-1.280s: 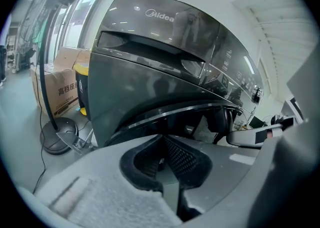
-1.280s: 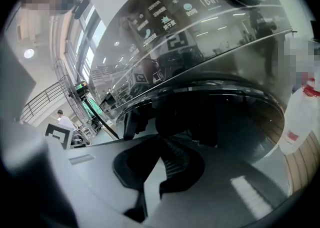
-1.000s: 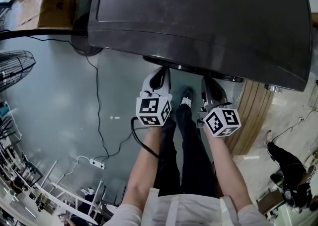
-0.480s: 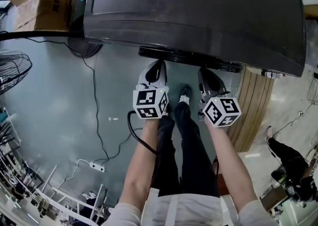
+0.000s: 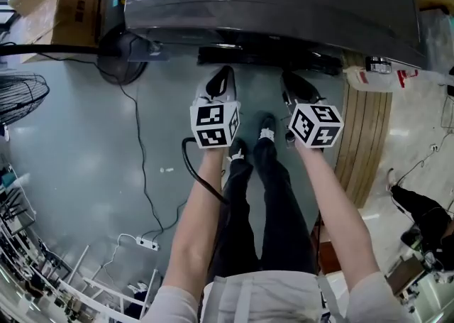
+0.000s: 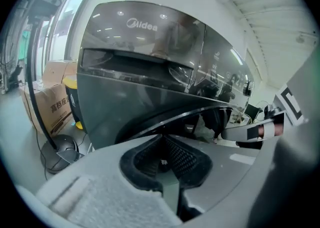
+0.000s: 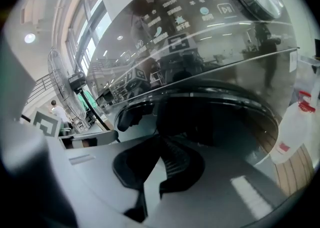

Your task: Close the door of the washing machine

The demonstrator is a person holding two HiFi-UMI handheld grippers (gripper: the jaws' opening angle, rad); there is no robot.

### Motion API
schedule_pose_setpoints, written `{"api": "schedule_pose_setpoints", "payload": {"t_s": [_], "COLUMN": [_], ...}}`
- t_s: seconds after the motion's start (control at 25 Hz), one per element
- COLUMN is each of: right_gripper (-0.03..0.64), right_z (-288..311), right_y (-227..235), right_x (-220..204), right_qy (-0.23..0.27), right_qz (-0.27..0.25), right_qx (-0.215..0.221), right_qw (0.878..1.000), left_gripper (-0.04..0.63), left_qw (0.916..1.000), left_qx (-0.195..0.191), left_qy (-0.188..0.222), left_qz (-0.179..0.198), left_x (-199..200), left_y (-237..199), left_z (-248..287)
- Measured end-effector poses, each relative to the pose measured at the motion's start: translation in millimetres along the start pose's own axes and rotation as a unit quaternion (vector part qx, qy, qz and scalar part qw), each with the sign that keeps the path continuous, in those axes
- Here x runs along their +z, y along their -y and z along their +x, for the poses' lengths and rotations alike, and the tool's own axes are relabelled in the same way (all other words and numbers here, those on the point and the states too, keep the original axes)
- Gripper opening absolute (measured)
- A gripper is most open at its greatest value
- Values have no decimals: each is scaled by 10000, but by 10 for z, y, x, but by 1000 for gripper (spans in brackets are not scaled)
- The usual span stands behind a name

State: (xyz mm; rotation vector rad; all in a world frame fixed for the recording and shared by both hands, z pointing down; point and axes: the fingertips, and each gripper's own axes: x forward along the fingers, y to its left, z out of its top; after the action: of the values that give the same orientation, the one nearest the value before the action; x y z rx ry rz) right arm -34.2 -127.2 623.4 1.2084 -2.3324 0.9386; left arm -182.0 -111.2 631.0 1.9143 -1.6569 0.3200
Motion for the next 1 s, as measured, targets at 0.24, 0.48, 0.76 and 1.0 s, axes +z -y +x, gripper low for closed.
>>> {"api": "schedule_pose_setpoints", "payload": {"t_s": [0.24, 0.48, 0.76, 1.0], "right_gripper": [3, 3, 3, 3], "right_z": [-591, -1552, -2404, -2987], "right_y": [-74, -558, -1106, -1292], "right_x": [560, 771, 754, 606], "right_qy": [829, 1032, 1426, 1436], "right_qz": [217, 17, 422, 416], "right_qx": [-259, -242, -131, 29], "right_qw": [9960, 9944, 9888, 9888], "left_gripper": [12, 11, 11, 11], "left_qw": [9992, 9986, 9980, 9961], "left_qx": [-198, -492, -481, -353], "left_qy": [334, 145, 402, 805], "left_qz": [-58, -88, 104, -73], "left_x": [147, 116, 542, 811], "left_y": [212, 632, 790, 1145], "left_z": [-743, -1889, -2663, -3047]}}
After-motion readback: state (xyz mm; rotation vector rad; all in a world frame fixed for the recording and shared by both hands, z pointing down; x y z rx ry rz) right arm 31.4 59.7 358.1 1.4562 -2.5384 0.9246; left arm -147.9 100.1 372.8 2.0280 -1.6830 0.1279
